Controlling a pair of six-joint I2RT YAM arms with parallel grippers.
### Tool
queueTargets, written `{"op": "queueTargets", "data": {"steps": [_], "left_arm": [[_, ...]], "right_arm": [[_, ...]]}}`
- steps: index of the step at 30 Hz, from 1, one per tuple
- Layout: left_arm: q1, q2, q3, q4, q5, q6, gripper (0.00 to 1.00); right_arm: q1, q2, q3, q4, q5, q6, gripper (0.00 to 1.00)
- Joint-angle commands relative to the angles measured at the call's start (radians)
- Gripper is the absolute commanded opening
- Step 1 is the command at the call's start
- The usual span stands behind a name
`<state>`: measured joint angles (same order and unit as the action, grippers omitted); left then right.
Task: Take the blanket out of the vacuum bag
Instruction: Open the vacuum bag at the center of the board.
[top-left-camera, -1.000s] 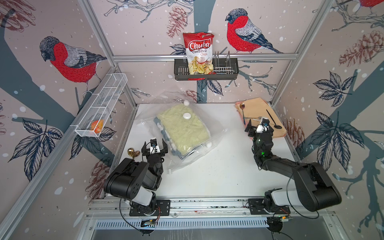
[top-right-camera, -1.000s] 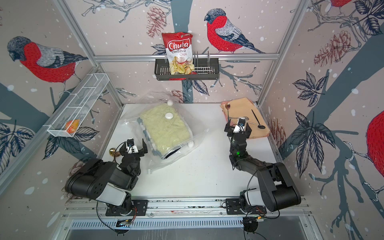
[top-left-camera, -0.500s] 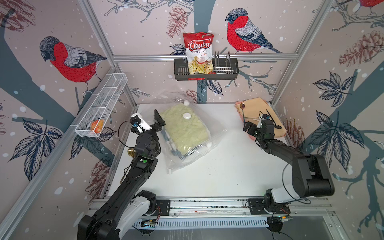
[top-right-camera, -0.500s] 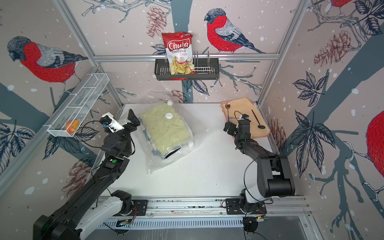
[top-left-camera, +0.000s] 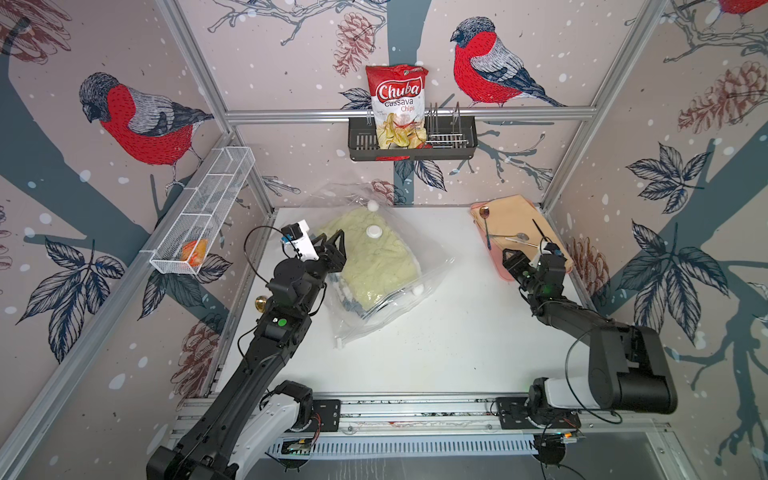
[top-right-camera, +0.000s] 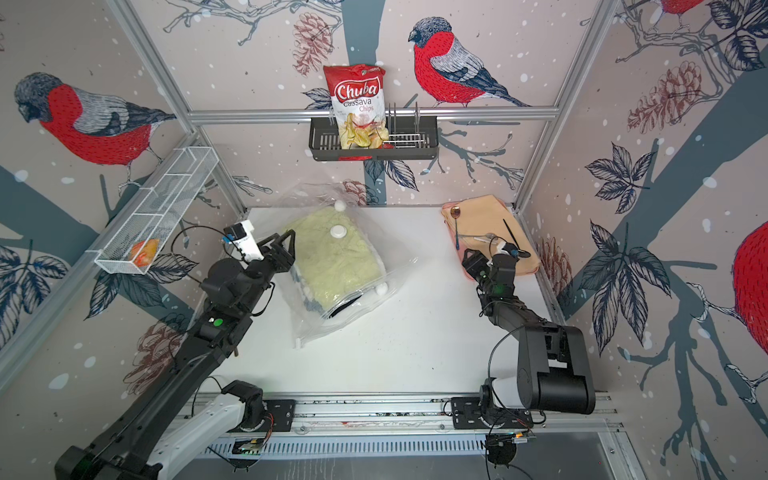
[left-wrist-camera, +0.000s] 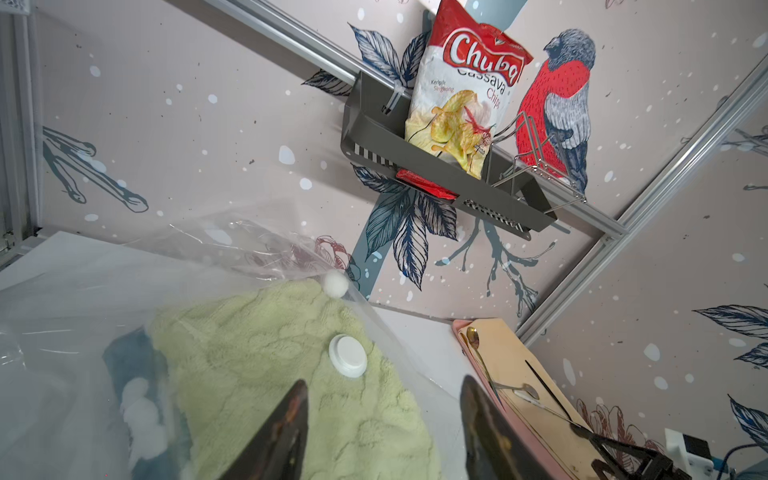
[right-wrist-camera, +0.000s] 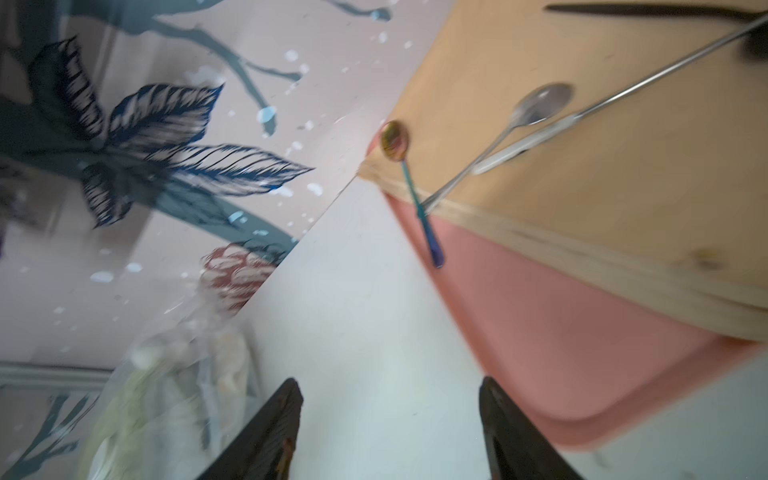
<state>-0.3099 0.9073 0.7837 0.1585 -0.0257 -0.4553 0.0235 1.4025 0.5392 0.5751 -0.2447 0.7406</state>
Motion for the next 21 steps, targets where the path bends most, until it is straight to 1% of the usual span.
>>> {"op": "queueTargets", "data": {"steps": [1, 2, 5, 7, 10, 11, 12, 13, 14, 16, 19, 21], "left_arm": [[-0.007, 0.094, 0.11, -0.384, 0.012, 0.077, 0.5], [-0.015, 0.124, 0.131, -0.445, -0.008, 0.087, 0.5], [-0.052, 0.186, 0.14, -0.523, -0.054, 0.102, 0.5], [-0.08, 0.211, 0.134, -0.533, -0.066, 0.104, 0.5], [-0.109, 0.24, 0.124, -0.532, -0.1, 0.081, 0.53], [-0.109, 0.251, 0.116, -0.516, -0.117, 0.062, 0.55], [-0.109, 0.259, 0.115, -0.502, -0.161, 0.026, 0.56], [-0.109, 0.267, 0.116, -0.5, -0.246, -0.077, 0.59], [-0.109, 0.266, 0.096, -0.447, -0.275, -0.153, 0.6], [-0.109, 0.257, 0.033, -0.313, -0.287, -0.193, 0.59], [-0.109, 0.222, 0.008, -0.286, -0.403, -0.233, 0.61], [-0.099, 0.193, -0.037, -0.21, -0.4, -0.209, 0.61]], "right_arm": [[0.097, 0.007, 0.014, 0.032, -0.126, 0.055, 0.7], [0.132, 0.008, 0.018, 0.041, -0.141, 0.073, 0.71], [0.215, -0.003, 0.022, 0.047, -0.159, 0.14, 0.74], [0.257, -0.023, -0.001, 0.087, -0.158, 0.191, 0.76], [0.317, -0.047, -0.042, 0.126, -0.16, 0.258, 0.77], [0.336, -0.052, -0.059, 0.141, -0.162, 0.286, 0.77], [0.358, -0.057, -0.076, 0.162, -0.154, 0.307, 0.77], [0.386, -0.055, -0.093, 0.179, -0.138, 0.333, 0.77], [0.414, -0.048, -0.107, 0.19, -0.117, 0.364, 0.77], [0.457, -0.023, -0.13, 0.265, -0.115, 0.416, 0.76], [0.494, 0.016, -0.146, 0.343, -0.147, 0.473, 0.76], [0.511, 0.036, -0.137, 0.345, -0.153, 0.476, 0.75]]}}
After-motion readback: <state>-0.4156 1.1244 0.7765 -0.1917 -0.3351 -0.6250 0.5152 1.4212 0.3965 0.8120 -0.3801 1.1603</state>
